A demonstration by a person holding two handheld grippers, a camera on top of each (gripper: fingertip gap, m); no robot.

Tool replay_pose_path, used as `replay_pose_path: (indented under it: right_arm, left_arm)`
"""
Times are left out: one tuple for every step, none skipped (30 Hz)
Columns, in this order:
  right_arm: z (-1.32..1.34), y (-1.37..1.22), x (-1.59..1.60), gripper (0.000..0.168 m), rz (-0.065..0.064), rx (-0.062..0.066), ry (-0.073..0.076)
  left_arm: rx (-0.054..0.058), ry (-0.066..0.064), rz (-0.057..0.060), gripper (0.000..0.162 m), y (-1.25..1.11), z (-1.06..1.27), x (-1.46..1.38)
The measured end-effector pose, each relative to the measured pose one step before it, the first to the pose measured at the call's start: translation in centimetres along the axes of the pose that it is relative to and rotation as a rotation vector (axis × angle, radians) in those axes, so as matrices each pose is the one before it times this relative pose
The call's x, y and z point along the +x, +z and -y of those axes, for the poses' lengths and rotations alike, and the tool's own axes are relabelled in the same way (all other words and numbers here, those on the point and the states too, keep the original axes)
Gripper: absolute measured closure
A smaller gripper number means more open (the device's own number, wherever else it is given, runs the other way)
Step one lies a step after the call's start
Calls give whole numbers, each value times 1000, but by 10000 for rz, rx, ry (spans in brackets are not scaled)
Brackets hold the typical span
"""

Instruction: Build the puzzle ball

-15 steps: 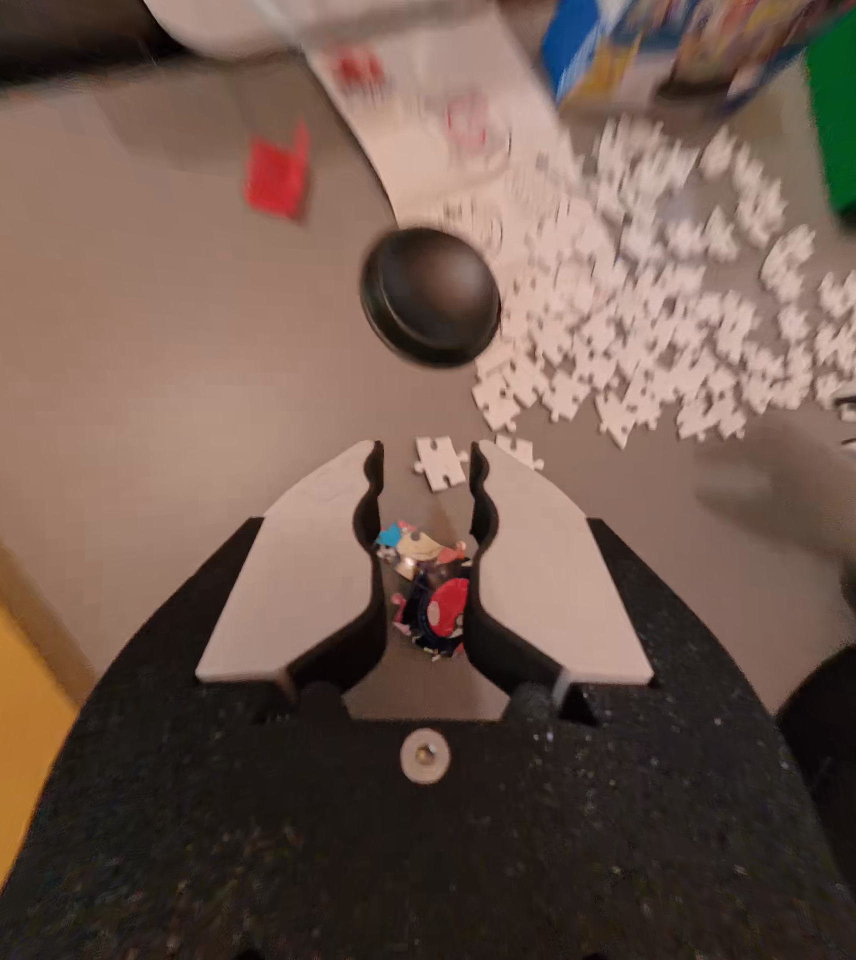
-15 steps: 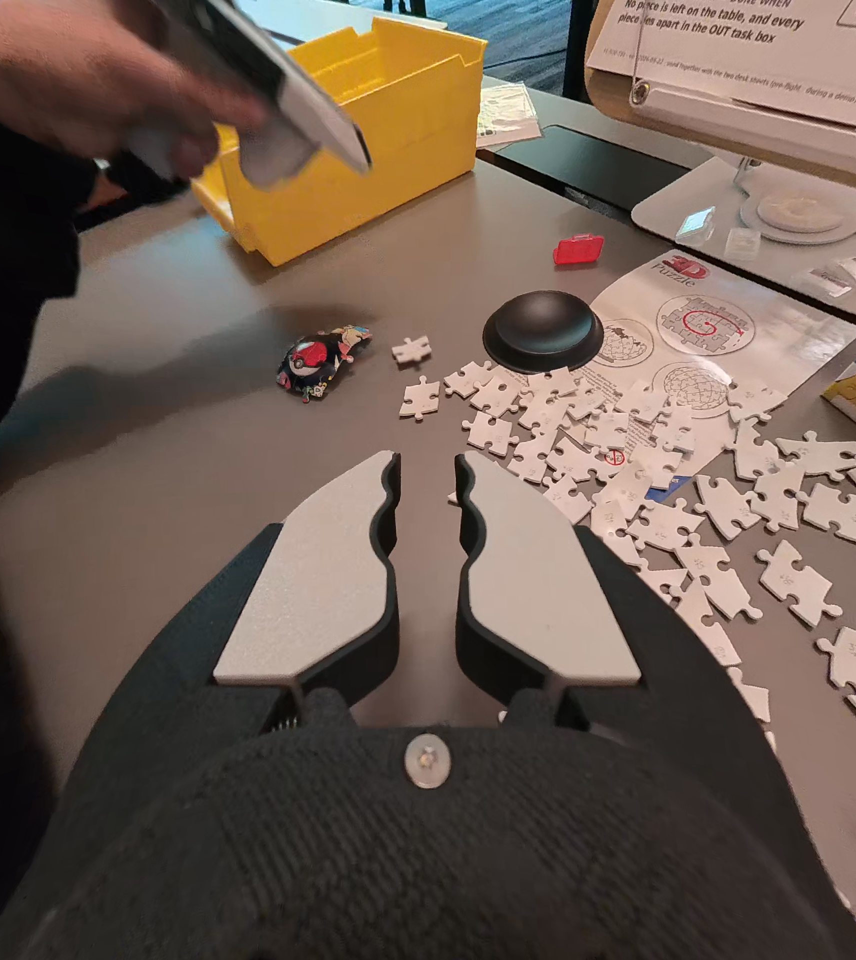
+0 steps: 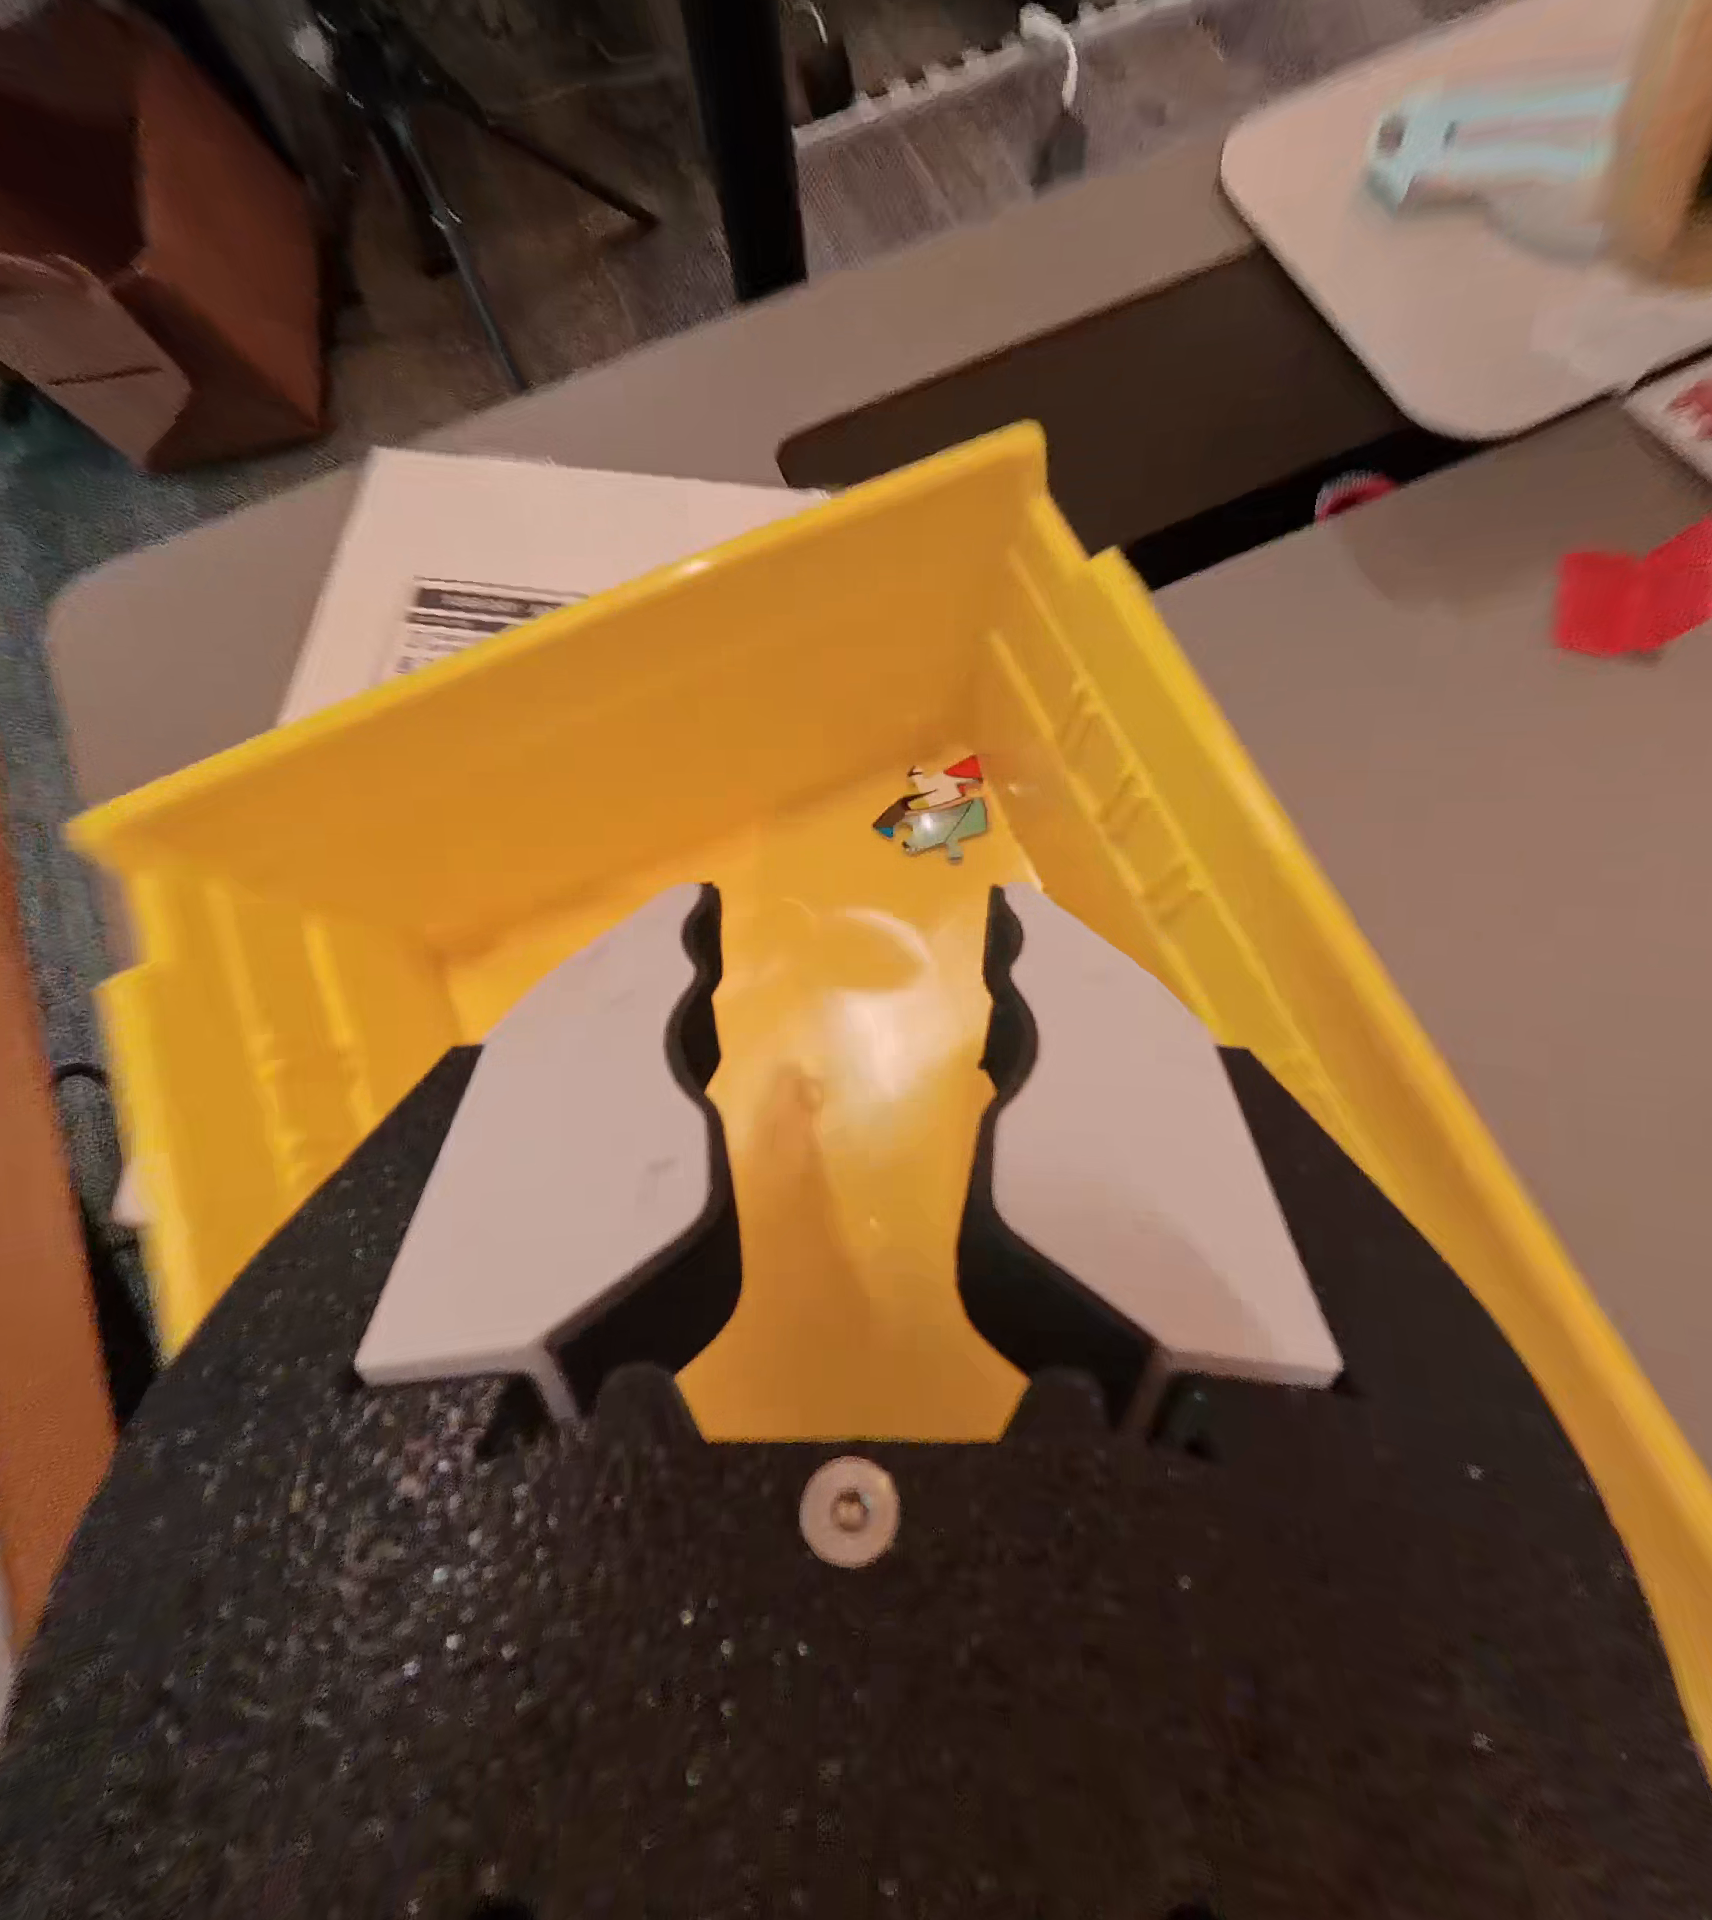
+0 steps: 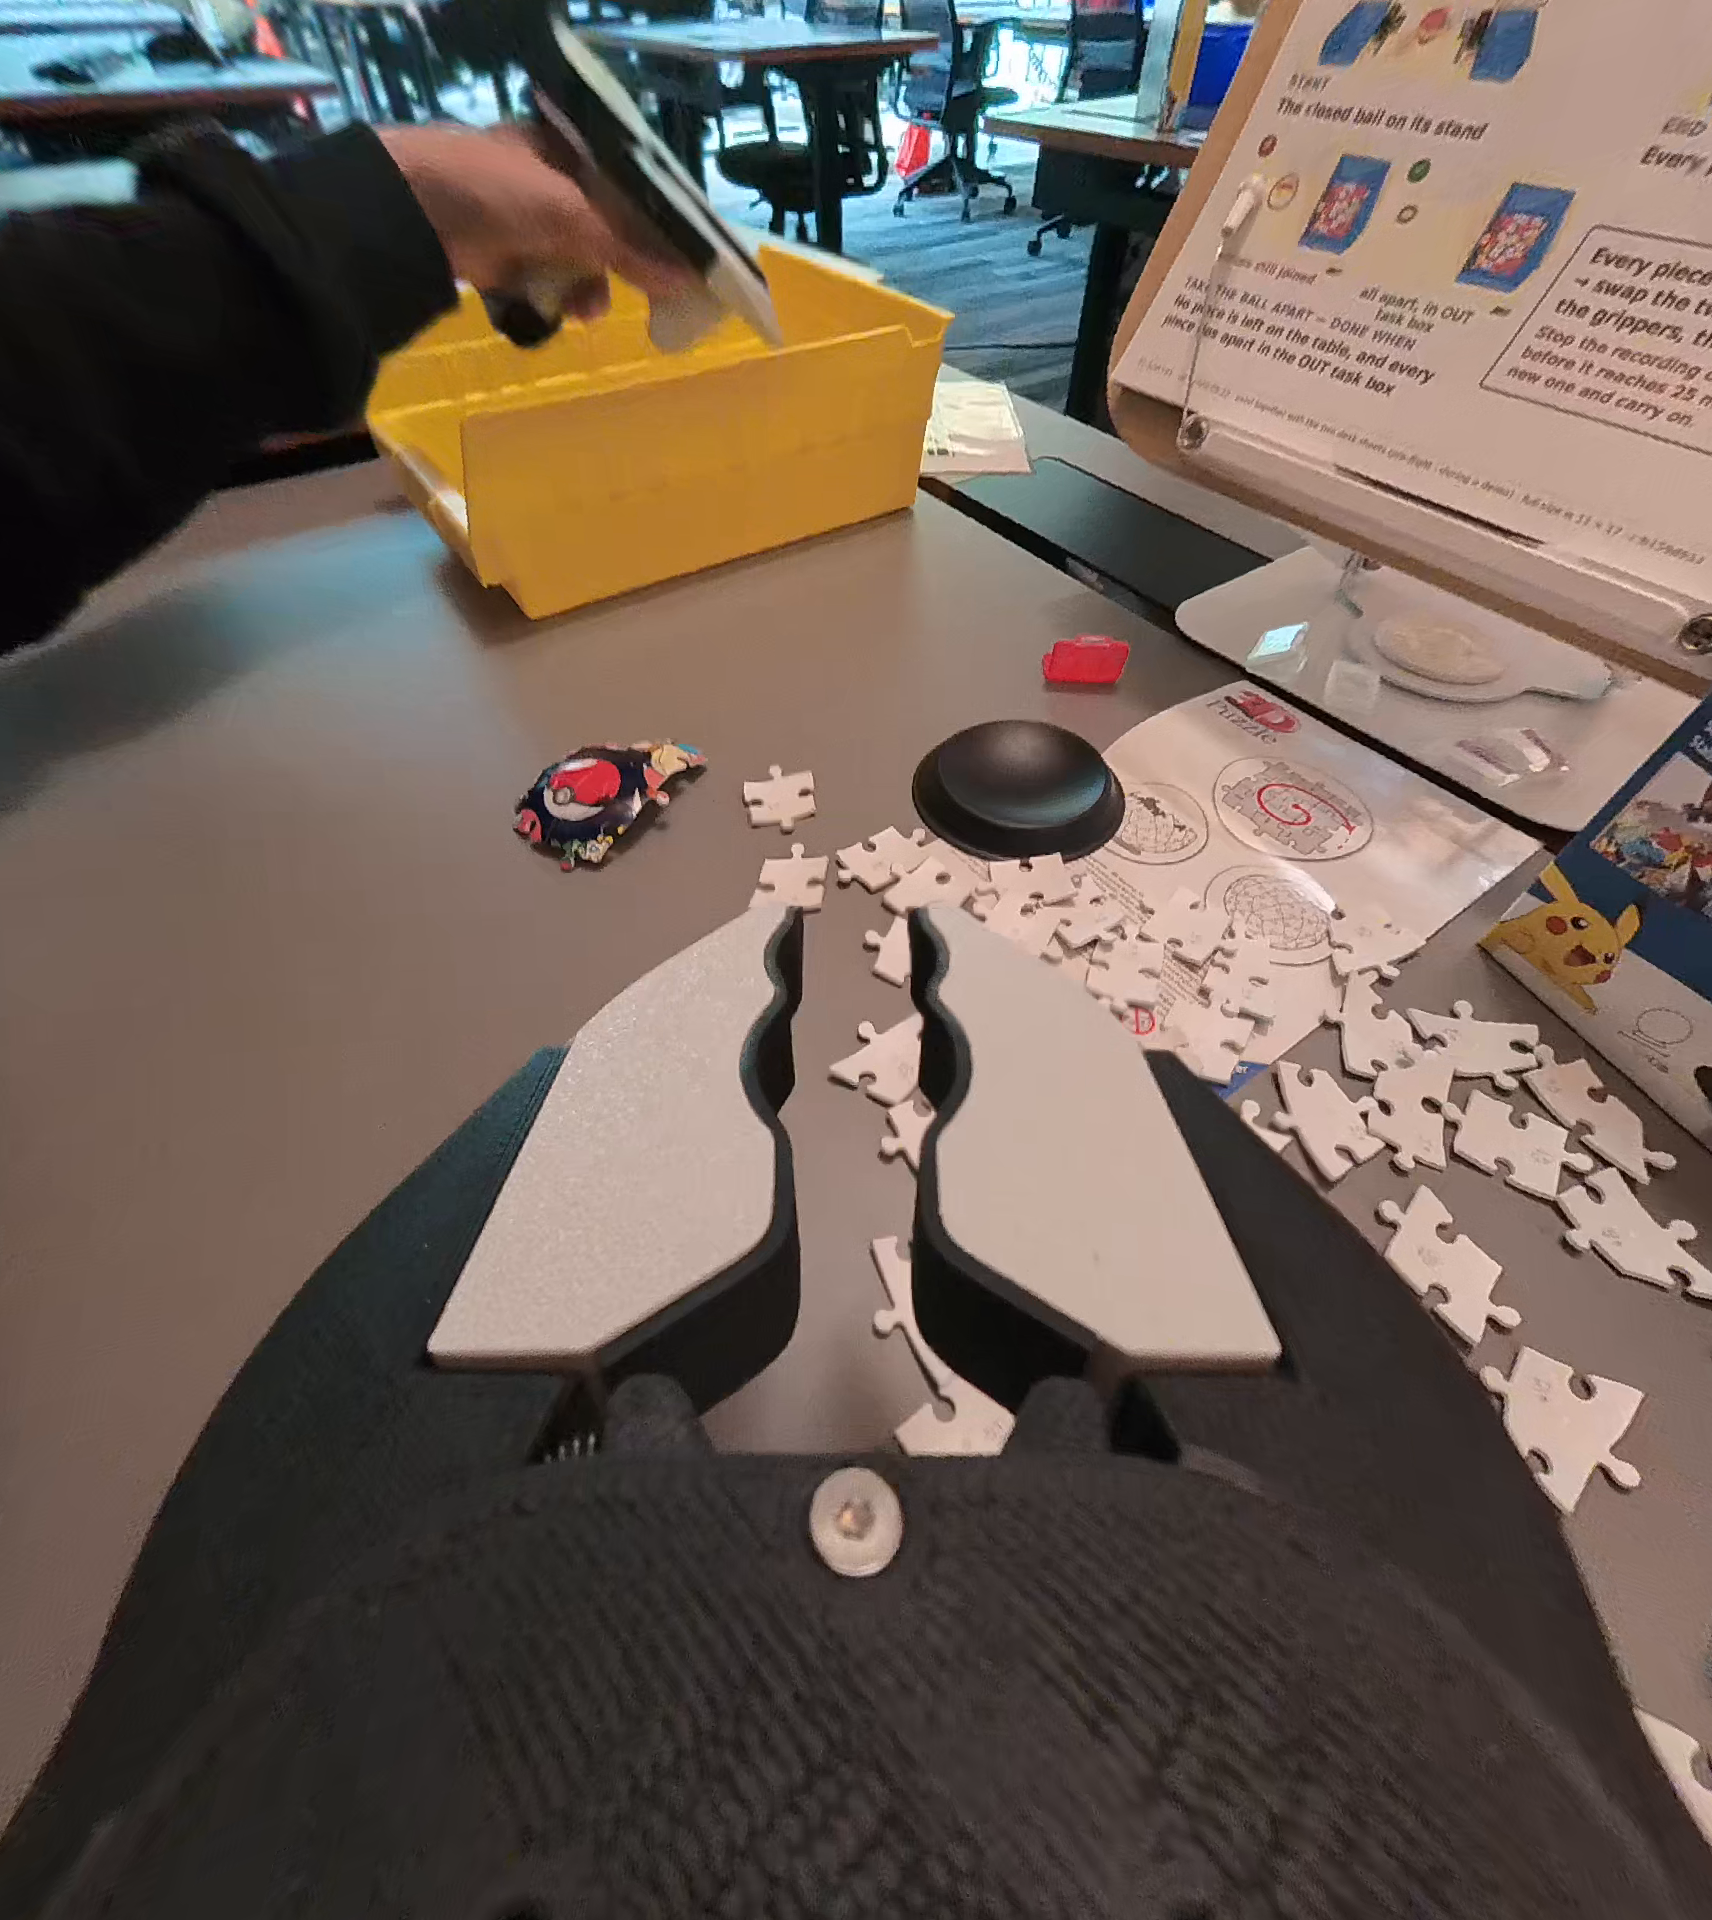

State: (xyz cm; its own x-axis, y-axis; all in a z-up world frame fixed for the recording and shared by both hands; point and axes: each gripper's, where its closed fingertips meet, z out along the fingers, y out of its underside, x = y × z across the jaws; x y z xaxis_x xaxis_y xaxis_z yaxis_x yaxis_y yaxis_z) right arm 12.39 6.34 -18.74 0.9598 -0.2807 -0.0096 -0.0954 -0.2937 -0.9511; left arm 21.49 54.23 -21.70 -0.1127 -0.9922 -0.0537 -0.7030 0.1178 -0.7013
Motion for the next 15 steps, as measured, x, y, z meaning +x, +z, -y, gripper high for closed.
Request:
replay_pose_path:
  right_arm:
    - [281,-7,94,149,-16,105,85]
    - [234,9,66,149,-10,77,56]
    - [132,25,98,149,-38,16,41]
    - [49,45,89,149,-45,-46,11]
    - [22,67,17,148,-12,-76,-27]
    - [-1,85,-38,148,13,-93,-52]
    - [-9,109,-31,148,-5,-110,-87]
    - [-23,128,-74,148,8,-113,-115]
    - [29,143,-94,148,33,-82,-98]
    - [68,181,-107,148,38,-60,-69]
    - [56,199,-52,148,22,-59,-62]
    - [34,231,-29,147,12,-52,-51]
    - [39,252,-54,147,21,-26,-29]
    - [47,270,-72,147,38,-4,-4]
    - [32,280,-64,147,29,-12,12]
  left_arm:
    - [-382,144,-149,114,1675,-579,23]
    - [-350,245,-125,113,1542,-413,115]
    - [-255,361,-77,113,1398,-212,129]
    - [-199,407,-46,111,1252,-85,123]
    - [-177,410,-103,109,1058,-33,229]
    - [-144,398,-159,107,817,8,309]
    - [-69,327,-192,107,631,102,306]
    - [37,210,-228,107,535,219,289]
    - [88,99,-190,107,457,207,155]
    - [17,53,-139,111,426,40,-25]
    - [-52,32,-189,116,417,-97,28]
    - [-37,-20,-240,120,415,-122,123]
    - [132,-37,-237,124,302,86,119]
    - [267,-50,-205,130,165,220,84]
    - [189,-146,-120,133,75,61,18]
